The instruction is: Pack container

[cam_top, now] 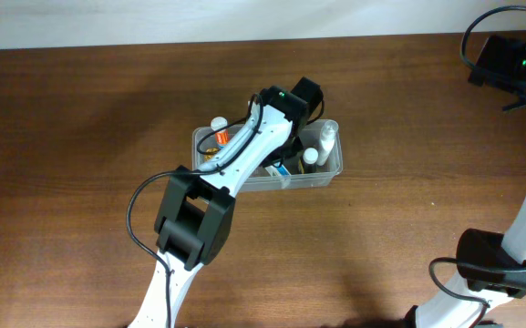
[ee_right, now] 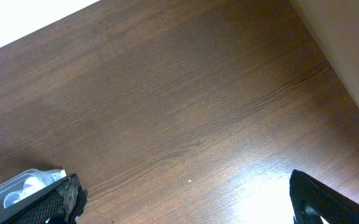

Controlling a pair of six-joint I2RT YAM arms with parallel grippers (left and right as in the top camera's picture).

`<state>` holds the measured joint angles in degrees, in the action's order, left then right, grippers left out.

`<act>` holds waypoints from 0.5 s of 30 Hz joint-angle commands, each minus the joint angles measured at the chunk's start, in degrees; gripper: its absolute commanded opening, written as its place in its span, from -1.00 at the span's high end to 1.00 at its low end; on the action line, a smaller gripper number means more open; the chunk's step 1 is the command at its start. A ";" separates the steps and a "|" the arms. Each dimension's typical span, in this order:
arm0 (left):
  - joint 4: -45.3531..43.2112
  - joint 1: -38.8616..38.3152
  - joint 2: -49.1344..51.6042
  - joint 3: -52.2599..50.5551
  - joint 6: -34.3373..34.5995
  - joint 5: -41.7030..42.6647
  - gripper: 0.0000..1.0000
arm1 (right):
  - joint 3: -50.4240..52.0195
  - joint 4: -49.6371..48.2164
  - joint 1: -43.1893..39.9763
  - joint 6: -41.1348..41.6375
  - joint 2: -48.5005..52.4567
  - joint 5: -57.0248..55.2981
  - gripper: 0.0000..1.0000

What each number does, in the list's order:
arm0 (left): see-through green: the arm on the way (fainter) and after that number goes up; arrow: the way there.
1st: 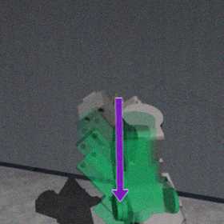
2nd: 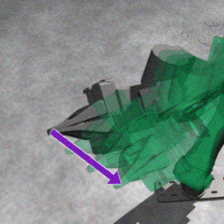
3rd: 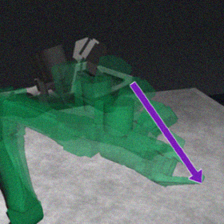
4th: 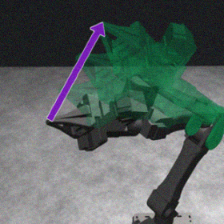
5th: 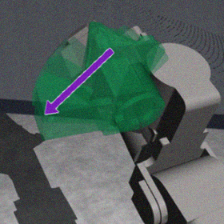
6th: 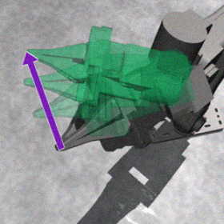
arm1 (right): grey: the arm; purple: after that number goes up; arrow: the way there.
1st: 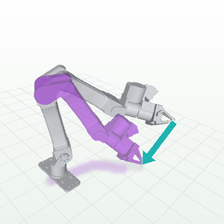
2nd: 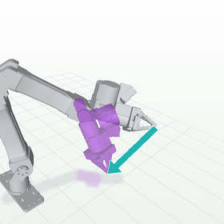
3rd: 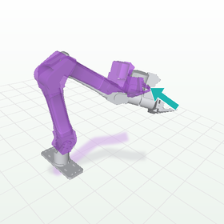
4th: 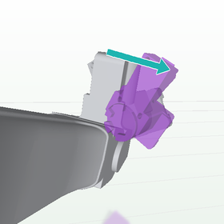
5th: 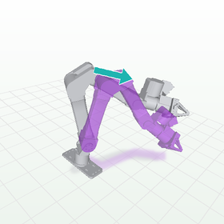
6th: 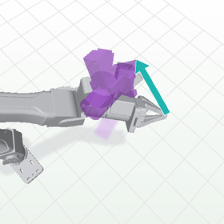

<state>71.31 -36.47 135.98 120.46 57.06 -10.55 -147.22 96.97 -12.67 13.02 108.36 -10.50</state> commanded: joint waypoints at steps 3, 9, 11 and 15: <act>0.02 -0.02 1.40 -0.81 0.57 0.48 0.42 | -0.92 0.33 -0.11 -0.37 -0.96 -0.70 -0.97; 0.07 -0.02 1.92 -0.81 0.52 0.66 0.64 | -0.92 0.33 -0.11 -0.37 -0.96 -0.70 -0.97; 0.04 -0.02 1.90 -0.76 0.52 0.66 0.65 | -0.92 0.35 -0.11 -0.37 -0.94 -0.70 -0.97; 0.07 0.04 1.90 -0.72 0.09 0.66 0.67 | -0.92 0.33 -0.11 -0.37 -0.96 -0.70 -0.97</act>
<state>71.31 -36.47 136.09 120.46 57.49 -10.50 -147.22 96.97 -12.67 13.06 108.36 -10.52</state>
